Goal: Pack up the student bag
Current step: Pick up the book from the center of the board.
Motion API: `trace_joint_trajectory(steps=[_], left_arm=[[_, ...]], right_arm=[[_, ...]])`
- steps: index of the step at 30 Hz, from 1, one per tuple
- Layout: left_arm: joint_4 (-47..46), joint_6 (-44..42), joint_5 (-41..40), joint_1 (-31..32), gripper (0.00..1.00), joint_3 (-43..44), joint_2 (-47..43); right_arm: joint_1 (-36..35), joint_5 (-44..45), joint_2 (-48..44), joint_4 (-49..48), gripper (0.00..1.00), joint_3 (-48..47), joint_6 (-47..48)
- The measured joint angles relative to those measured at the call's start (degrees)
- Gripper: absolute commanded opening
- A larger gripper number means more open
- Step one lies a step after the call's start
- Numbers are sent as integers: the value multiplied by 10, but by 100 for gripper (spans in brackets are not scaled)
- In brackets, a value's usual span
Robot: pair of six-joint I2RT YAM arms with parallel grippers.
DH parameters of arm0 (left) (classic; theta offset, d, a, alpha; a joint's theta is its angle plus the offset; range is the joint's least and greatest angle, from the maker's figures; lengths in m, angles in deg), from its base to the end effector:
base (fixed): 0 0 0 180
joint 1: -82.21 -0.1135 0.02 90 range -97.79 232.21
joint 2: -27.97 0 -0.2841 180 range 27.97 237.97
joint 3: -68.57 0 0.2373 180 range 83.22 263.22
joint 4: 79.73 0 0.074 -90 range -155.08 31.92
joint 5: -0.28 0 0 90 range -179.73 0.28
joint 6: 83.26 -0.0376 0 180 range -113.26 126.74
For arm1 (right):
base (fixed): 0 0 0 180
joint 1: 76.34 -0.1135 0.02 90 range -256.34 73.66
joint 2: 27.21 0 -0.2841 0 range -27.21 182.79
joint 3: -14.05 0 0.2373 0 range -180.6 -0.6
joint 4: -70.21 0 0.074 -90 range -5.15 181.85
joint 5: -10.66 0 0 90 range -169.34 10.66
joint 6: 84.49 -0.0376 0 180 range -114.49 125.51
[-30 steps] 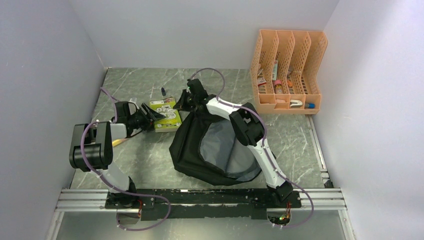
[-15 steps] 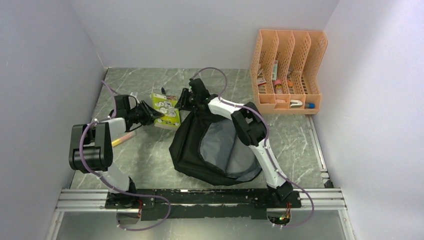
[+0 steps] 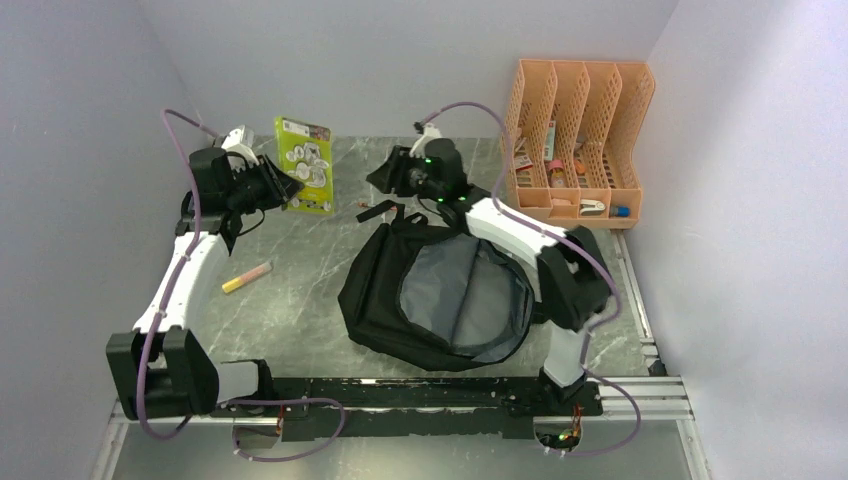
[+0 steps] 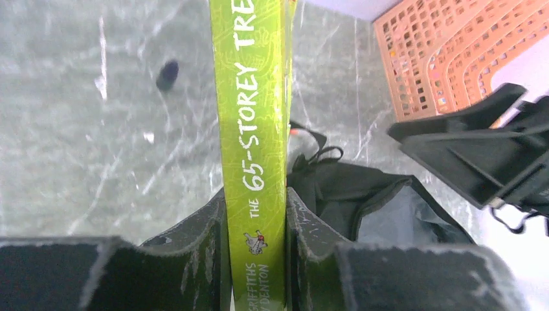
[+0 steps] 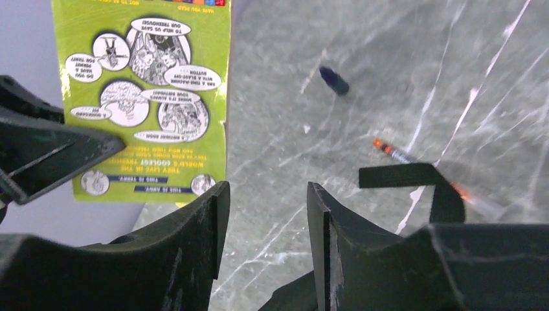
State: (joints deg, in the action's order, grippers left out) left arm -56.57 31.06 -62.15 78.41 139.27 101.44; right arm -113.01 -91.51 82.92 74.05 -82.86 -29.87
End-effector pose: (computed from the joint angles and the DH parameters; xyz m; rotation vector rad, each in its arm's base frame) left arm 0.2733 0.0007 0.3275 -0.1896 2.0315 -0.7116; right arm 0.3599 0.2779 0.2935 -0.1798 1.9952 1.0404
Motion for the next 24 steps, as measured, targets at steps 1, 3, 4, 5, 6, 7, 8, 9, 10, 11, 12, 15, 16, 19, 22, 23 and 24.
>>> trace_joint_trajectory(steps=[1, 3, 4, 5, 6, 7, 8, 9, 10, 11, 12, 15, 16, 19, 22, 23, 24], left_arm=[[4, -9, -9, 5, 5, 10, -11], [10, -29, -30, 26, 5, 31, -29], [9, -42, -40, 44, 5, 41, -37], [7, -53, -46, 62, 5, 47, -43], [4, -65, -48, 79, 5, 51, -49], [1, -78, -49, 96, 5, 55, -53], [-1, -92, -49, 112, 5, 60, -57], [-1, -105, -45, 126, 5, 70, -58], [-1, -116, -38, 134, 5, 79, -56], [-2, -129, -26, 138, 5, 92, -51], [-3, -140, -16, 139, 5, 103, -46], [-15, -188, 41, 138, 5, 145, -19], [-18, -206, 58, 139, 5, 156, -10], [-7, -273, 101, 150, 5, 176, 7], [45, -361, 121, 164, 5, 196, 13], [63, -393, 122, 171, 5, 201, 13], [82, -426, 122, 181, 5, 203, 11]], right_arm=[[5, 1, -32, -22, 51, 26, 3], [15, 8, -85, -53, 51, 71, 8], [19, 12, -108, -68, 51, 92, 12], [22, 11, -126, -79, 52, 110, 17], [25, 13, -152, -97, 52, 140, 25], [28, 16, -172, -103, 53, 162, 30], [29, 18, -198, -110, 53, 188, 36], [29, 21, -224, -116, 53, 212, 43], [29, 25, -252, -118, 54, 235, 51], [29, 27, -273, -118, 54, 249, 56], [28, 30, -303, -121, 57, 267, 64], [28, 38, -403, -123, 66, 316, 100], [28, 40, -438, -125, 69, 331, 114], [28, 46, -541, -134, 73, 379, 159], [28, 45, -623, -136, 76, 407, 207], [28, 41, -637, -136, 77, 409, 221], [28, 35, -651, -136, 77, 408, 239]])
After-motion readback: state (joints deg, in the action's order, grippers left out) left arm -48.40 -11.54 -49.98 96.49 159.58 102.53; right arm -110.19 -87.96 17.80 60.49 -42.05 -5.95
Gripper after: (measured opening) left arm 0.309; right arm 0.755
